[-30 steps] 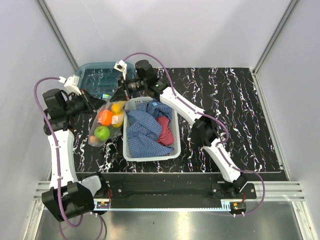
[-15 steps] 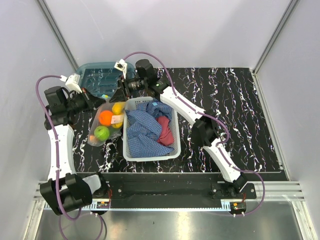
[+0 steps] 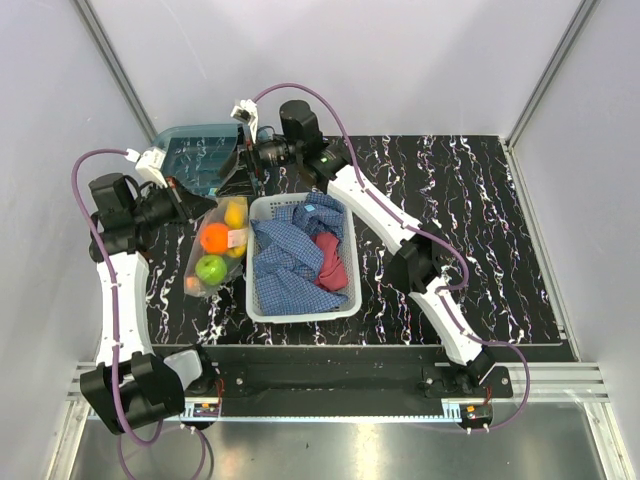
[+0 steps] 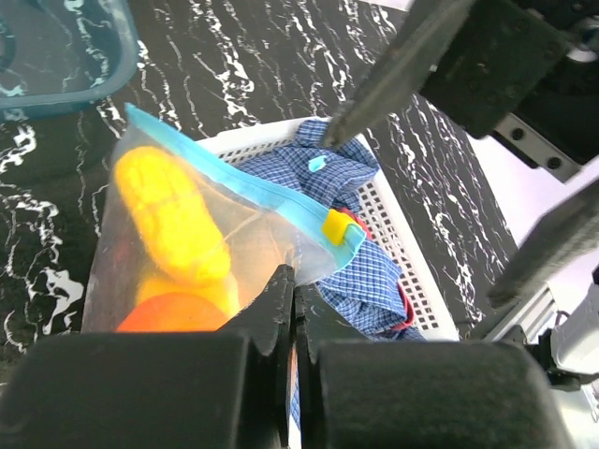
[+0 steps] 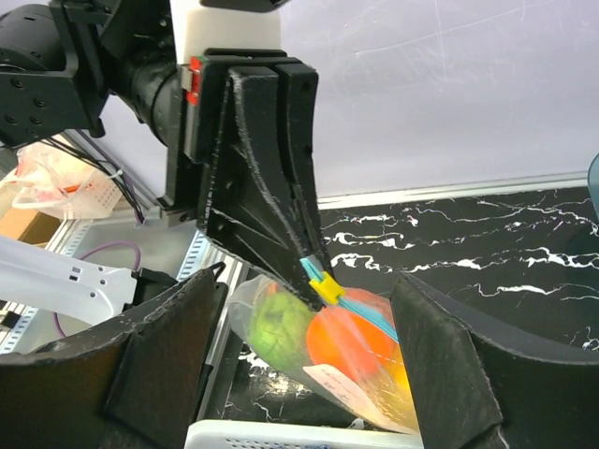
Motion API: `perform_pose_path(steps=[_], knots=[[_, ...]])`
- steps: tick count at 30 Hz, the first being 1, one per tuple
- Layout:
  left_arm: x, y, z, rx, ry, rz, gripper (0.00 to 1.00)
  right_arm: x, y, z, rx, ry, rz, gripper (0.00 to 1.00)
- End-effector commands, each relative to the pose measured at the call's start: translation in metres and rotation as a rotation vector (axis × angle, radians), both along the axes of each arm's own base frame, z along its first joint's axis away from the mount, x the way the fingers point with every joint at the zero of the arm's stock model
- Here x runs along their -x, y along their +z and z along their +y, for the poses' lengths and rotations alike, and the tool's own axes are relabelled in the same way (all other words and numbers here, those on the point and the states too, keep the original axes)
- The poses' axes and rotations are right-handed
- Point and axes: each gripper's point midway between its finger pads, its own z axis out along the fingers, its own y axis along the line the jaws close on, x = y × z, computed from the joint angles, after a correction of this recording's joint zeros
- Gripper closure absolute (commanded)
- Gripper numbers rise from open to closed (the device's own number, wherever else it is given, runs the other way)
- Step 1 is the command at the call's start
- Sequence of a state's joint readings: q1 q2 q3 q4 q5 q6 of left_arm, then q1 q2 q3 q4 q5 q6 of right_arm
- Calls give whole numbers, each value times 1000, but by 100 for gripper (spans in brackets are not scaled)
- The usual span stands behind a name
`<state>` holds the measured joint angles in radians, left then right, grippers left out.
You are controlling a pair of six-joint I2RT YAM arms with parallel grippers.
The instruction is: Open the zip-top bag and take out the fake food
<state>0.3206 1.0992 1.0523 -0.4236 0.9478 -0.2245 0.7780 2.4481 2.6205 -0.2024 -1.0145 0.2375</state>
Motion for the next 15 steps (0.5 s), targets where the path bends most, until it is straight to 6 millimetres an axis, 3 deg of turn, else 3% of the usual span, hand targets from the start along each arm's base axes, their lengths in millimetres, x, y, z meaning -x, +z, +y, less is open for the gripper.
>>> perform_pose_path(steps=[1,9,15], knots=[[7,27,-13,-16,-87,-131,100,10,35,-5,-71,23,-91,16],[11,31,-17,-11,-110,-143,100,16,25,1,-72,60,-81,26],[14,33,-19,-10,-117,-144,100,20,19,5,-78,93,-64,24]])
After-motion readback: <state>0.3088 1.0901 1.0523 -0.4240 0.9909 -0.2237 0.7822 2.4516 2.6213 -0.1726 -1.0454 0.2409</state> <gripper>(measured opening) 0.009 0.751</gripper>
